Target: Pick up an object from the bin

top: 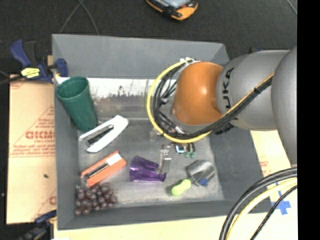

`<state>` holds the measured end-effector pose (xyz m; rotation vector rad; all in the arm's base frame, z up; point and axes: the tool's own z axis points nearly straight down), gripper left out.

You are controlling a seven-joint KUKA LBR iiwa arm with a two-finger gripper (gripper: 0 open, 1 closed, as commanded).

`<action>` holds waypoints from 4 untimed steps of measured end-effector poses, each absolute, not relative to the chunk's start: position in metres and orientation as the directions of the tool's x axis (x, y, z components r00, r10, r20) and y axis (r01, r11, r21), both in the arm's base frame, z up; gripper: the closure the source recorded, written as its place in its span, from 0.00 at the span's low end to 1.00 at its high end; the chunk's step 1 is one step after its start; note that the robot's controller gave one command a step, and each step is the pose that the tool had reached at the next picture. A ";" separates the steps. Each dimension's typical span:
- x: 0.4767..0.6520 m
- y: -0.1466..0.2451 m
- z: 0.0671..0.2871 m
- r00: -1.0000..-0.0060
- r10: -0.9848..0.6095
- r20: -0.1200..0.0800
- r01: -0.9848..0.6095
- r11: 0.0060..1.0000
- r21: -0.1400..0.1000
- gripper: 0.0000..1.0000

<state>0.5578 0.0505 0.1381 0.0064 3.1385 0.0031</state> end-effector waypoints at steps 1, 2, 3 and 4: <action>0.558 0.051 0.138 -1.000 0.004 -0.003 0.004 1.000 0.002 0.00; 0.503 0.089 0.078 -1.000 -0.027 0.005 -0.027 1.000 0.003 0.00; 0.525 0.114 0.079 -0.998 -0.065 -0.020 -0.065 0.998 0.002 0.00; 0.508 0.078 0.080 -1.000 0.006 -0.004 0.006 1.000 0.002 0.00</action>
Offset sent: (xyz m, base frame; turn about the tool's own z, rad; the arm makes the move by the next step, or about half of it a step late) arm -0.0517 0.0364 -0.0565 -0.0261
